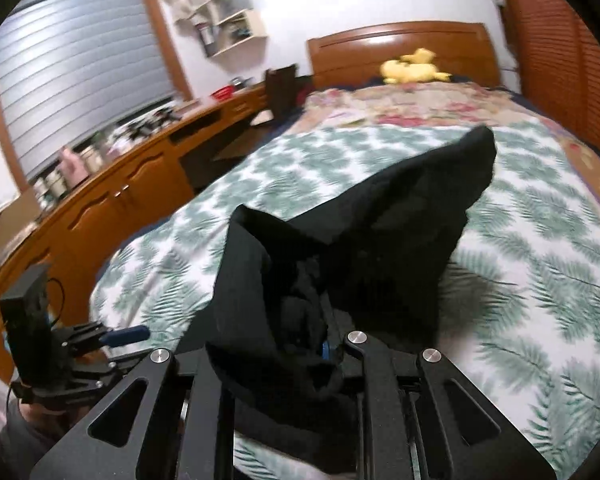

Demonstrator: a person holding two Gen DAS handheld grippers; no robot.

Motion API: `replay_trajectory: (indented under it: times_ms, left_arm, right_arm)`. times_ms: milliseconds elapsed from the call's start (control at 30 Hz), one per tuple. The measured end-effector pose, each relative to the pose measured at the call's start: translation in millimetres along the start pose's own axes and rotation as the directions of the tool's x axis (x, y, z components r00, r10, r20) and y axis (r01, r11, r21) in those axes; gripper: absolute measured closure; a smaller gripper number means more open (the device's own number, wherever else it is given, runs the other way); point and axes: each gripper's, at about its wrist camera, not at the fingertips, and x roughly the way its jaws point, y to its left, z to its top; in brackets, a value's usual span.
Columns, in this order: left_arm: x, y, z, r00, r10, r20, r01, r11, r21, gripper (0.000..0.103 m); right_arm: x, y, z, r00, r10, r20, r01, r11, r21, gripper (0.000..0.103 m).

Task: Fold large clothes

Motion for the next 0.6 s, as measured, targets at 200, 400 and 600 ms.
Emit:
replay_trajectory:
  times_ms: [200,400,600]
  left_arm:
    - [-10.1,34.6,-12.5,0.998,0.063,-0.014,-0.064,0.997,-0.051,0.064]
    - [-15.4,51.5,-20.0,0.994,0.101,-0.032,-0.103,0.992,-0.074,0.064]
    - [-17.4,47.3,-14.1,0.994,0.109,-0.025,-0.110,0.991,-0.070,0.064]
  right_arm:
    - [55.4,46.0,-12.9,0.995,0.059,-0.084,-0.065,0.995,-0.073,0.087]
    - [87.4,59.6,-27.7,0.987,0.057,-0.147,-0.072,0.992,-0.102,0.079]
    - [81.7,69.1,-24.4,0.978,0.110,-0.176,-0.133,0.984,-0.121,0.044]
